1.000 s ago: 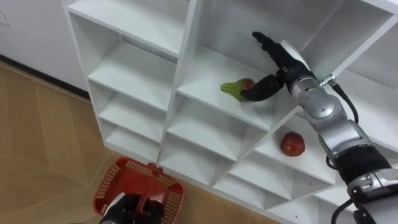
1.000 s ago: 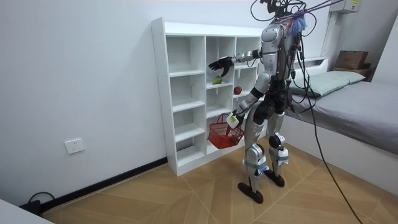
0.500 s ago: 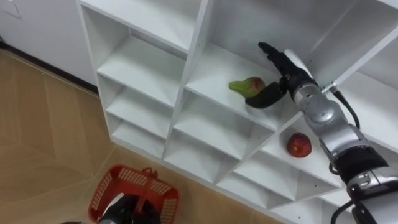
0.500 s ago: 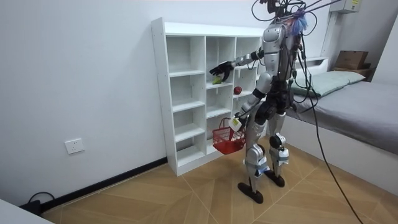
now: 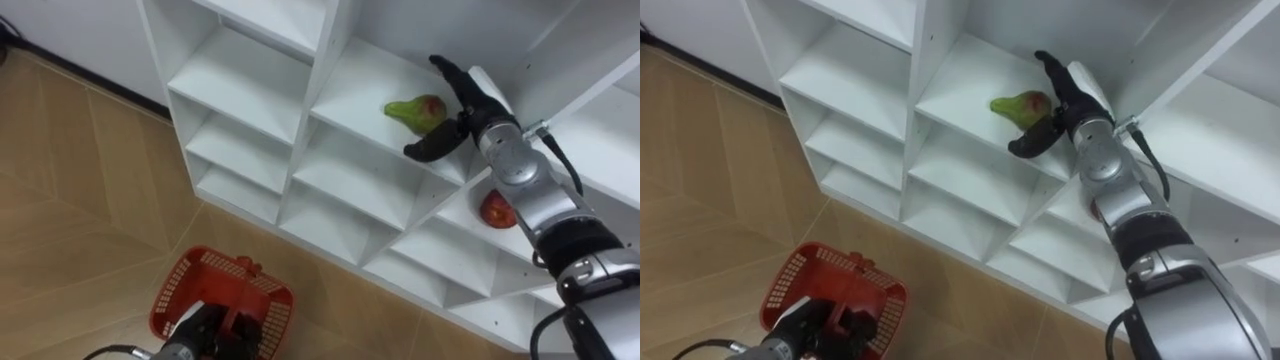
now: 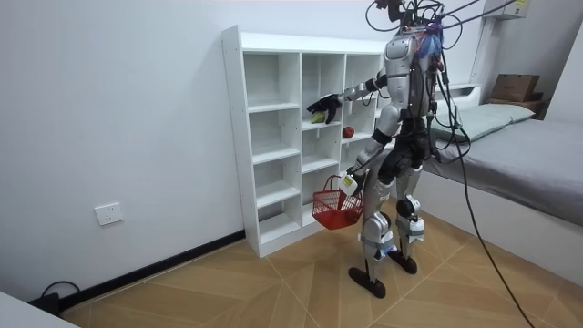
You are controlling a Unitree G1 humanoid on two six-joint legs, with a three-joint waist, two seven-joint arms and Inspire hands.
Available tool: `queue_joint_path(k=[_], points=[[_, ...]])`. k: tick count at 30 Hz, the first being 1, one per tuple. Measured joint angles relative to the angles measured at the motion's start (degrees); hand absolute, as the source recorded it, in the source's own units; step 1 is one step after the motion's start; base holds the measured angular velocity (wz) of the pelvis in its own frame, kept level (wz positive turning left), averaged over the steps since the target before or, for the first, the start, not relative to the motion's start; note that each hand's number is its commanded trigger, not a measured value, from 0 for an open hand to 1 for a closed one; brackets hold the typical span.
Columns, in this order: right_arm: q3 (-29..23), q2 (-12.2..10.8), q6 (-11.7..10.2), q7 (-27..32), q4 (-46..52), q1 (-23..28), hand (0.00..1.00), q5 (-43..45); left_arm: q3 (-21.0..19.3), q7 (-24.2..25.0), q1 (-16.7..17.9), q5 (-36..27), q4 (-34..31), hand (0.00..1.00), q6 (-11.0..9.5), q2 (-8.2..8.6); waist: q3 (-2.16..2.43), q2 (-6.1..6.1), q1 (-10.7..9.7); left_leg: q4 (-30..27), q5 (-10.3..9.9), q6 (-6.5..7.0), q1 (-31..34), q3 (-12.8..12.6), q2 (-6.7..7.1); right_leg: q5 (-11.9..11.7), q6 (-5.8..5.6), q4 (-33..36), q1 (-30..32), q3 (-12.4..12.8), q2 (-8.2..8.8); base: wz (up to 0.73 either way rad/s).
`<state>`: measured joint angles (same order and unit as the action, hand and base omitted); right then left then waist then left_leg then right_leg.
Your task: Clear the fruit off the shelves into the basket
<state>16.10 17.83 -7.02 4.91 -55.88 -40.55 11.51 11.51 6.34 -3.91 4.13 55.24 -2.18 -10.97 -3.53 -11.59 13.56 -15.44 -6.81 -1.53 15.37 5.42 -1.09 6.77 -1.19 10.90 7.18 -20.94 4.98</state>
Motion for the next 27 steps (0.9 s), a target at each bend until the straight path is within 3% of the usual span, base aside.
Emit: queue_joint_path(k=[5,14,27], points=[[0.2,0.5,-0.6,1.3,-0.5,-0.1,0.0,2.6,0.6,0.1,-0.2,-0.1,0.0,1.0,0.1,0.41,0.06,0.77,0.7,0.1,0.1,-0.06,-0.3,0.0,0.0,0.0,0.01,0.0,-0.1,0.3,-0.05,-0.01],[0.9,0.5,-0.6,2.5,-2.9,-1.1,0.0,2.6,2.3,0.2,-0.9,-0.1,1.0,1.0,0.1,0.32,0.11,0.65,1.1,1.9,1.2,-0.23,-1.1,0.0,-0.02,-0.1,0.12,0.0,-0.2,0.2,-0.01,0.01],[0.6,0.5,-0.3,0.7,-3.0,-1.2,0.0,2.6,2.3,0.2,-2.0,-0.1,3.1,1.0,0.1,0.35,0.17,0.42,1.1,1.8,1.2,-0.23,-1.1,0.1,-0.01,-0.1,0.12,-0.1,-0.2,0.3,-0.01,0.0]])
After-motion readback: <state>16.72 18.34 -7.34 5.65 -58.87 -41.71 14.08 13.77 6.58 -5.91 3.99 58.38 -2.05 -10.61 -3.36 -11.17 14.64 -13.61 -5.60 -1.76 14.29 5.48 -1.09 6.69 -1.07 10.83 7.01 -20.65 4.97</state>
